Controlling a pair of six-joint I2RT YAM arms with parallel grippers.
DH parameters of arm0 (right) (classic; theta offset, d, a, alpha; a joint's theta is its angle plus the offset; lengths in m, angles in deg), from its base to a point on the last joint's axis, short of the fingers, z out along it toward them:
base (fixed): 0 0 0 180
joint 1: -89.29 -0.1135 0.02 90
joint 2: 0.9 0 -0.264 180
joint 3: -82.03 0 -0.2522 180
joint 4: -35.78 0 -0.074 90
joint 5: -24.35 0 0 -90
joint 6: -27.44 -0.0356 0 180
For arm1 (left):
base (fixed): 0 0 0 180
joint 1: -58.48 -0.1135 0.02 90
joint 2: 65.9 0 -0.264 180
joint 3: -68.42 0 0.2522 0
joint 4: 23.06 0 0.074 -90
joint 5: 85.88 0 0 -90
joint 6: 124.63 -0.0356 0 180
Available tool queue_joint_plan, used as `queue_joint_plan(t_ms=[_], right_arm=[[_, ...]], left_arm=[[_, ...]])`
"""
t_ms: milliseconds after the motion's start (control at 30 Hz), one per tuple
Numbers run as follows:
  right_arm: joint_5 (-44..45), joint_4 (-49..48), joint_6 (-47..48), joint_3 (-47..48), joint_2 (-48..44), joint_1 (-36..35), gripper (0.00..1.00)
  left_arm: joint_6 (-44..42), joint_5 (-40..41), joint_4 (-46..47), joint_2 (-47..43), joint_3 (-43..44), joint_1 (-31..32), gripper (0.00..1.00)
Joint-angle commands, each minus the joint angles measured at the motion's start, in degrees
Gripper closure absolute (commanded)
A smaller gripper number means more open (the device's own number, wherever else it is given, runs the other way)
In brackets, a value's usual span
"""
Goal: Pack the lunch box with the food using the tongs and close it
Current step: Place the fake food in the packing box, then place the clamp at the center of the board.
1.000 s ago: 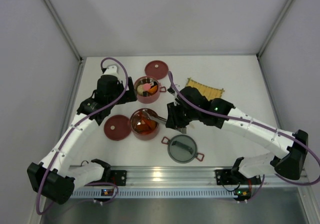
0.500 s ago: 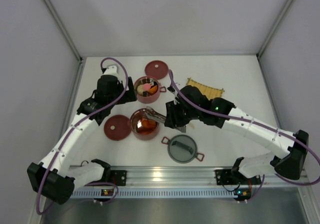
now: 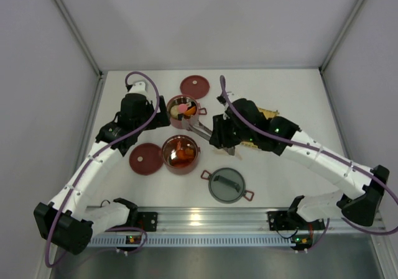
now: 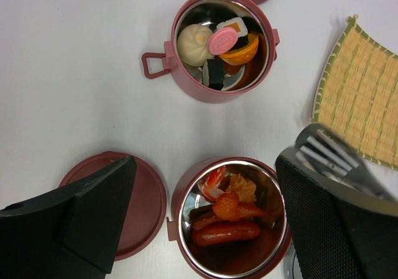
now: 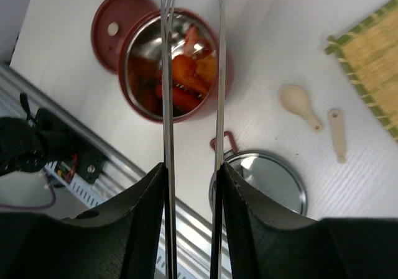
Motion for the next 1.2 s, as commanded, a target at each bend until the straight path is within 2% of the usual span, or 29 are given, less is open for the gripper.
queue_joint_plan(t_ms=[0,67,333,500,600,900,1167], right_arm=[[4.24,-0.01,0.14,0.31,-4.16,6.76,0.62],[3.72,-0.53,0.14,-3.63,-8.28,13.69,0.62],[6.53,0.26,2.86,-9.17,-13.56,32.35,0.60],[3.72,-2.03,5.24,-13.40,-14.10,47.36,0.60],[3.54,-4.92,5.41,-14.81,-12.96,53.53,0.60],[6.26,-18.01,8.48,-17.10,-0.41,60.76,0.59],[7.94,-22.33,11.83,-16.31,10.68,62.69,0.53]], left_arm=[[-0.10,0.86,1.03,-0.42,-0.41,0.09,0.01],[-0.19,0.68,1.03,-0.42,-0.41,0.09,0.01],[-0.19,0.07,0.86,-0.60,-0.32,0.00,0.01],[-0.10,-0.28,0.94,-0.95,-0.23,0.09,0.01],[-0.10,-0.81,1.12,-1.04,-0.23,0.09,0.01],[-0.28,-1.78,1.21,-0.86,-0.23,0.09,0.01],[-0.45,-1.34,1.21,-1.48,-0.41,0.09,0.01]])
